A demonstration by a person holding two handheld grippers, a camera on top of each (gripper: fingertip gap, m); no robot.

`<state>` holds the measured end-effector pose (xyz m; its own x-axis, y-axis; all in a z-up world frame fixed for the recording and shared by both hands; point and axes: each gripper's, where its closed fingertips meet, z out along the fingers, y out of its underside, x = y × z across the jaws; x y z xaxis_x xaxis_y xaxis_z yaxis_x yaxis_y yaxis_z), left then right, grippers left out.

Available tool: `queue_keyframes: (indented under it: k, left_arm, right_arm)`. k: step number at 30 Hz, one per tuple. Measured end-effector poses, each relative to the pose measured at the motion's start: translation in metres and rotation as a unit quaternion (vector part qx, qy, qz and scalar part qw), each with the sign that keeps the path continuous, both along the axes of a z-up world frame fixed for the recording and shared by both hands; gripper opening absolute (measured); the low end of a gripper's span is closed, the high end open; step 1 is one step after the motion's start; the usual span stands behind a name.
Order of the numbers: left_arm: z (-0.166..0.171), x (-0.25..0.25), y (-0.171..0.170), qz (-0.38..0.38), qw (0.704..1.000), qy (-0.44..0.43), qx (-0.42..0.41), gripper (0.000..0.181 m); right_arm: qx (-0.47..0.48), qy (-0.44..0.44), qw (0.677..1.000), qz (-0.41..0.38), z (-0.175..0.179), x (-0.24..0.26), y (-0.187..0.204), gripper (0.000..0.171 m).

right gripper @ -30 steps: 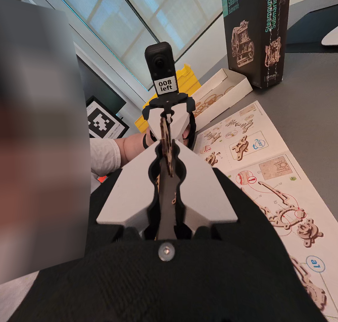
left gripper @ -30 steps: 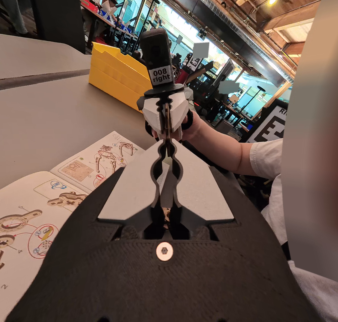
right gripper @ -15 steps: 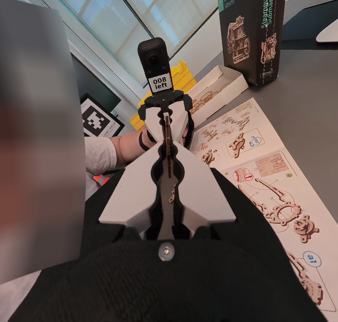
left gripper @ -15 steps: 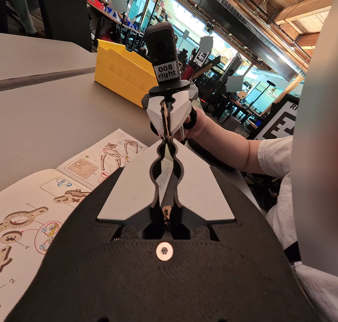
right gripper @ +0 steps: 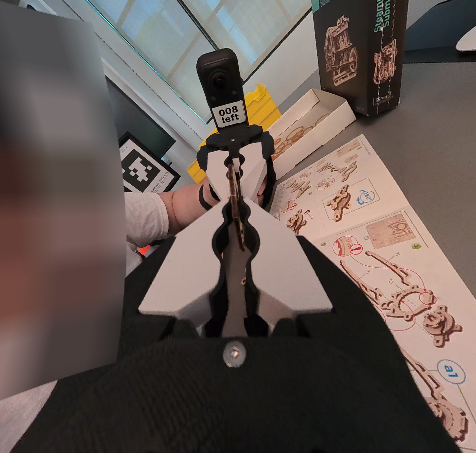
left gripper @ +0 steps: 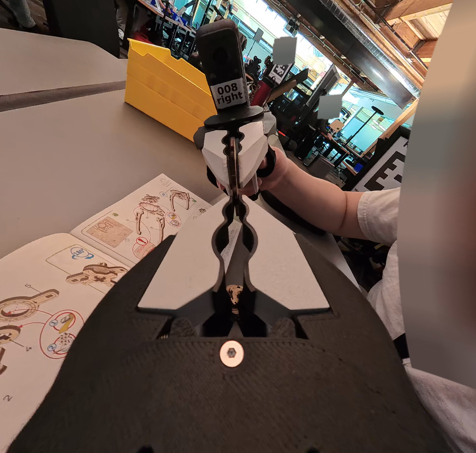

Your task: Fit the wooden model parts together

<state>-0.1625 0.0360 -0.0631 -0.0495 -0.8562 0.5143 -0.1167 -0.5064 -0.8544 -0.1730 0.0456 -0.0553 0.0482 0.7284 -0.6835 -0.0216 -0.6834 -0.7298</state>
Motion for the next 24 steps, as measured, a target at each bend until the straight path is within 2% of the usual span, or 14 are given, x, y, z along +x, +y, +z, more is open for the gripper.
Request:
queue_keyframes:
  k: [24]
  left_arm:
    - [0.0047, -0.0011, -0.0009, -0.005, 1.0, -0.014, -0.01, 0.0]
  right_arm:
    - [0.006, 0.015, 1.0, 0.002, 0.003, -0.0016, -0.0019, 0.001]
